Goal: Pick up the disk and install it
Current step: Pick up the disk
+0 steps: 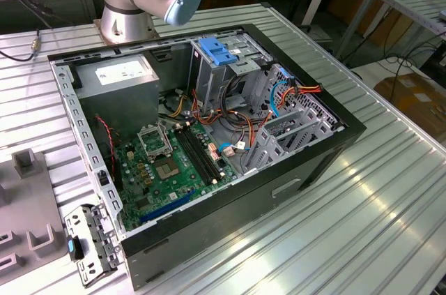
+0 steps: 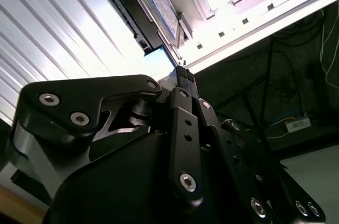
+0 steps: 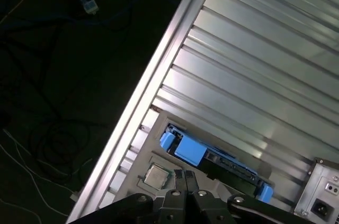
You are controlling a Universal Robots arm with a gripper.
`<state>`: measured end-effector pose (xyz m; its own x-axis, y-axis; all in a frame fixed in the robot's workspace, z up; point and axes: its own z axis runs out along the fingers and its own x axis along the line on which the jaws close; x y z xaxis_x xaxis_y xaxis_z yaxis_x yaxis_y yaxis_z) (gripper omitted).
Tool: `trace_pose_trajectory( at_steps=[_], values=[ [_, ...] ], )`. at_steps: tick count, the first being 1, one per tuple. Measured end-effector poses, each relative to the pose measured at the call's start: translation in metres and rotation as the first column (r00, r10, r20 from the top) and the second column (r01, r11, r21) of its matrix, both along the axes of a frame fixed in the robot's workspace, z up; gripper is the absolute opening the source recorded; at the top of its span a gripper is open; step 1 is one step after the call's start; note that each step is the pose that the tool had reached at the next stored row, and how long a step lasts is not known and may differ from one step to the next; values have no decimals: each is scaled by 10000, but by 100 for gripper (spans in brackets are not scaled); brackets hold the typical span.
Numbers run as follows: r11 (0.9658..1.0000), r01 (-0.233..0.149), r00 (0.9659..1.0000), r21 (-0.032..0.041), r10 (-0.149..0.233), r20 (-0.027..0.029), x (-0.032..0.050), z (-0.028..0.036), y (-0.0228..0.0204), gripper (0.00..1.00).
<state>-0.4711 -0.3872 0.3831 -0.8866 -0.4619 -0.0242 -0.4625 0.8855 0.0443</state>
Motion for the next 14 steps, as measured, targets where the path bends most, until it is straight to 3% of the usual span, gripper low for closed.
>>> trace_pose_trajectory(
  at_steps=[8,14],
  values=[
    [9975,-712,9975,0,712,0,0,0,0,11],
    [9902,-1396,9902,0,1396,0,0,0,0,11]
  ],
)
